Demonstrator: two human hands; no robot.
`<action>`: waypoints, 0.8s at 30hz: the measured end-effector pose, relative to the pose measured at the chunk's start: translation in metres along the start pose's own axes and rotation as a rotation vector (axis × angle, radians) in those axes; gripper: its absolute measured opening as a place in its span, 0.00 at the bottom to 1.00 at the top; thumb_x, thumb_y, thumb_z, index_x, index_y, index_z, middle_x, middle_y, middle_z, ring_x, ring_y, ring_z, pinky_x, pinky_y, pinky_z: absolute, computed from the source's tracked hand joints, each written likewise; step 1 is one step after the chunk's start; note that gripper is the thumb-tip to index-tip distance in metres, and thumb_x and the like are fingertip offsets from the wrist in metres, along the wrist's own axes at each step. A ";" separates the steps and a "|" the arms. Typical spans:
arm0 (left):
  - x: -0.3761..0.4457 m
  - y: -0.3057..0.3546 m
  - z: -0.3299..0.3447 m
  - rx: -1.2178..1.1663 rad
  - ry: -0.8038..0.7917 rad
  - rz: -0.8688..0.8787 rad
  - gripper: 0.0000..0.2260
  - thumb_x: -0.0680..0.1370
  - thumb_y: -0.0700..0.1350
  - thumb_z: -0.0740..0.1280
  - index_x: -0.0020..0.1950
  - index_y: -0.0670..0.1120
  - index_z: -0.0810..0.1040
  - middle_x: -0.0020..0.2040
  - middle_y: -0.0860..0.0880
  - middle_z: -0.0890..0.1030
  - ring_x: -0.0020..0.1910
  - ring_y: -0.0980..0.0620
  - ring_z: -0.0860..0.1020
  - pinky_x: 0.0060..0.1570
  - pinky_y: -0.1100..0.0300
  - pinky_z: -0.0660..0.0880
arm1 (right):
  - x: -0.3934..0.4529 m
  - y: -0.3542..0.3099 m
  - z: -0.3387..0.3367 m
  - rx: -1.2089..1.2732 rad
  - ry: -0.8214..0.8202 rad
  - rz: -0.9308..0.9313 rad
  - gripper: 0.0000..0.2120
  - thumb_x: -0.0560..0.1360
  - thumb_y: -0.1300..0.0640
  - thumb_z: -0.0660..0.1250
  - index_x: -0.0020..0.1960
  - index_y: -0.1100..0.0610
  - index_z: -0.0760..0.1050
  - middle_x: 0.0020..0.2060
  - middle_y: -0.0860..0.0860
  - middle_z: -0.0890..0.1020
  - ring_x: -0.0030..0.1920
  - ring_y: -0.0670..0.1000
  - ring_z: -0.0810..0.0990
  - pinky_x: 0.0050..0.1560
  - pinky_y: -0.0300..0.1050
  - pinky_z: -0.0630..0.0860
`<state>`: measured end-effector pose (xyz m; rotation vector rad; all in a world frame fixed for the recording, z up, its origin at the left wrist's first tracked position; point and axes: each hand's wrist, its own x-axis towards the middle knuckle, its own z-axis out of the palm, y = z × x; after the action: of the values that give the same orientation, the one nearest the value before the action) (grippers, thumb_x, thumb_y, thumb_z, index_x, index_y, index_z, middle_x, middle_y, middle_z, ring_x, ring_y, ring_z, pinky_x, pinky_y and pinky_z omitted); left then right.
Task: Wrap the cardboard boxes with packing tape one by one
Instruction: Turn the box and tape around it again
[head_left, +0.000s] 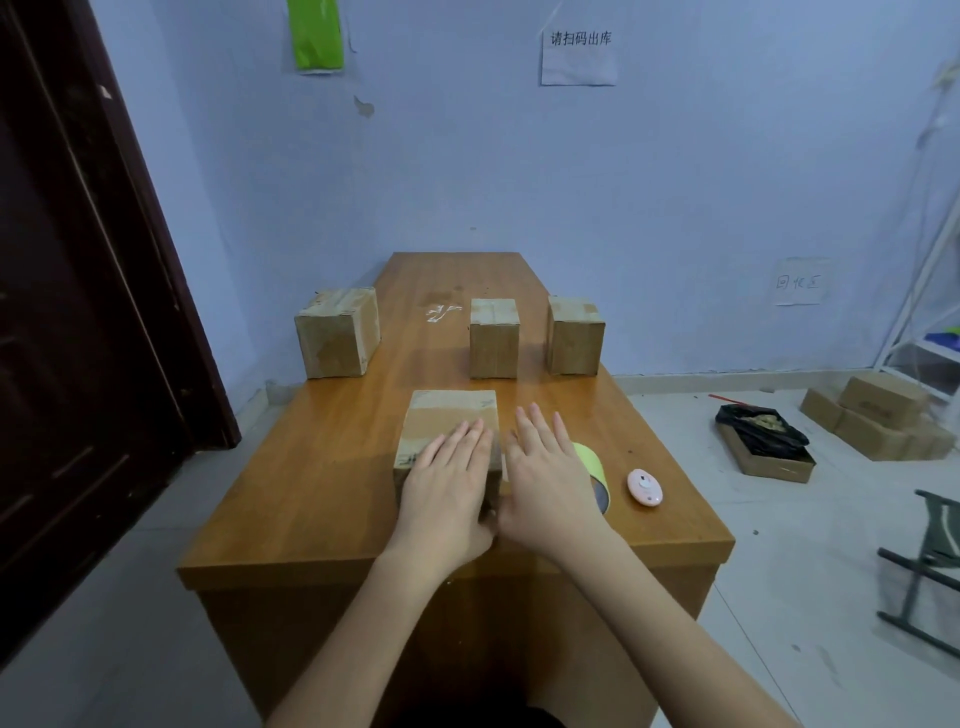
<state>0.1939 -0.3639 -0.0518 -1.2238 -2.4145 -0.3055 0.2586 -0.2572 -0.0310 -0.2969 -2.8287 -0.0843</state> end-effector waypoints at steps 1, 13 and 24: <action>0.000 0.000 0.000 0.004 -0.006 0.003 0.36 0.77 0.54 0.63 0.77 0.48 0.46 0.78 0.50 0.47 0.76 0.54 0.45 0.71 0.59 0.38 | 0.001 -0.001 -0.001 -0.009 -0.015 -0.008 0.36 0.76 0.48 0.60 0.78 0.60 0.50 0.77 0.59 0.48 0.77 0.57 0.41 0.74 0.54 0.35; 0.000 0.002 0.004 0.033 0.018 -0.011 0.35 0.77 0.55 0.62 0.77 0.48 0.46 0.78 0.50 0.48 0.76 0.53 0.46 0.69 0.59 0.37 | -0.015 -0.003 0.012 0.013 0.002 0.035 0.31 0.76 0.48 0.60 0.77 0.55 0.56 0.77 0.58 0.54 0.77 0.58 0.43 0.71 0.55 0.31; 0.000 0.000 0.005 0.052 0.014 -0.016 0.37 0.76 0.55 0.63 0.77 0.48 0.47 0.78 0.50 0.49 0.76 0.53 0.47 0.69 0.58 0.37 | -0.031 0.009 0.003 0.211 0.214 0.031 0.16 0.75 0.54 0.61 0.61 0.55 0.76 0.73 0.55 0.65 0.76 0.55 0.54 0.75 0.50 0.42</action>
<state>0.1927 -0.3622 -0.0566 -1.1760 -2.4058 -0.2532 0.2883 -0.2544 -0.0427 -0.2673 -2.5919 0.1775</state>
